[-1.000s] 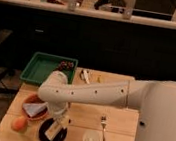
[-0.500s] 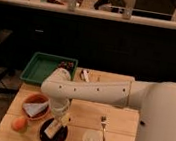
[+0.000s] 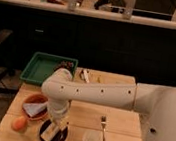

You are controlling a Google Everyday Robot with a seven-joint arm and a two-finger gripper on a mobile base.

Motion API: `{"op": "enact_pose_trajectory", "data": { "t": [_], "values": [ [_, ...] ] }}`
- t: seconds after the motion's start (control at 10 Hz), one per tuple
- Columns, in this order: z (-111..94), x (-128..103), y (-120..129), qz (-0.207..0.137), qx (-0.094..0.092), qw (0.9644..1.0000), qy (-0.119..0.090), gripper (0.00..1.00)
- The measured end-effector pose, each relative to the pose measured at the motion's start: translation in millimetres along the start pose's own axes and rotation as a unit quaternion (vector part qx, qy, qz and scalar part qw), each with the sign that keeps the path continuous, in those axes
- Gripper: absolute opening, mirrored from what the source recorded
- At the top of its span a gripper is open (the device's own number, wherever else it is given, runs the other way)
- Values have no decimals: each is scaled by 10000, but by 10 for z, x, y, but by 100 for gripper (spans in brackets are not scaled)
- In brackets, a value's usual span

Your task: Wipe purple bowl with eraser

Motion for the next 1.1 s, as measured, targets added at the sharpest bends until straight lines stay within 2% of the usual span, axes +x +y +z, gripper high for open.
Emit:
{"op": "enact_pose_trajectory", "data": {
  "t": [0.2, 0.5, 0.7, 0.9, 1.1],
  "values": [
    [15, -4, 54, 10, -14, 10000, -27, 0],
    [40, 191, 85, 147, -65, 9998, 87, 0],
    [32, 330, -11, 181, -56, 9997, 167, 0],
    [18, 276, -173, 60, -22, 9998, 178, 0],
    [26, 115, -323, -153, 3, 9998, 89, 0]
  ]
}}
